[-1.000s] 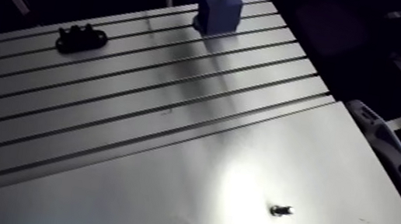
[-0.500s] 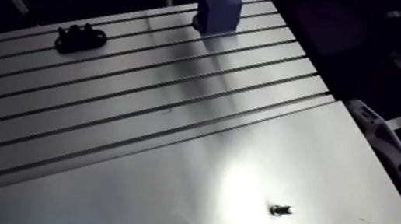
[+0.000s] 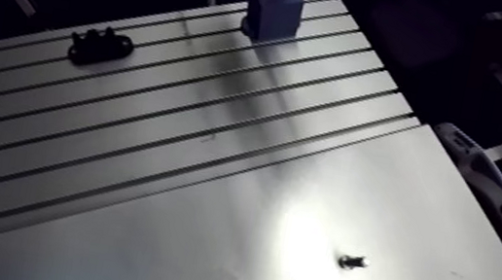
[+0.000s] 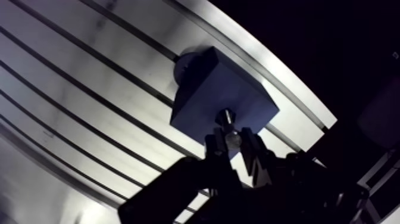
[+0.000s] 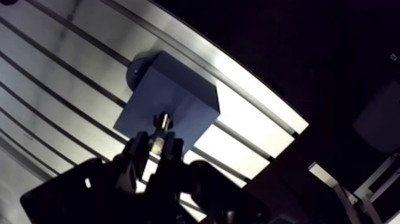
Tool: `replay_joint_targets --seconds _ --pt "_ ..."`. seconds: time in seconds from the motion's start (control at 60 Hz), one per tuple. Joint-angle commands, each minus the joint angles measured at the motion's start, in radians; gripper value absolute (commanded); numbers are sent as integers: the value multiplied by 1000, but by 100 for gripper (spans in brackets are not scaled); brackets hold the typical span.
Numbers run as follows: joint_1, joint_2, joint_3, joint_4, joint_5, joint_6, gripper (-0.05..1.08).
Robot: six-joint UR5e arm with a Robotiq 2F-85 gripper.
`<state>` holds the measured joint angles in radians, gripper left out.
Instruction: Pick up the M10 bolt and insert it into the hex recess until seated.
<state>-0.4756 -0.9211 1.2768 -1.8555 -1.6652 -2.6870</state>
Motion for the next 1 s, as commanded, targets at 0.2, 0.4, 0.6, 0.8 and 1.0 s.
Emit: replay_joint_targets --seconds 0.2,0.4,0.6,0.8,1.0 --pt "1 3 -3 -1 -1 0 102" --pt "3 5 -1 -1 -1 0 102" --pt "3 4 1 -3 -1 1 101" --pt "3 5 2 -4 -2 3 46" --pt "2 5 8 -5 7 14 0"
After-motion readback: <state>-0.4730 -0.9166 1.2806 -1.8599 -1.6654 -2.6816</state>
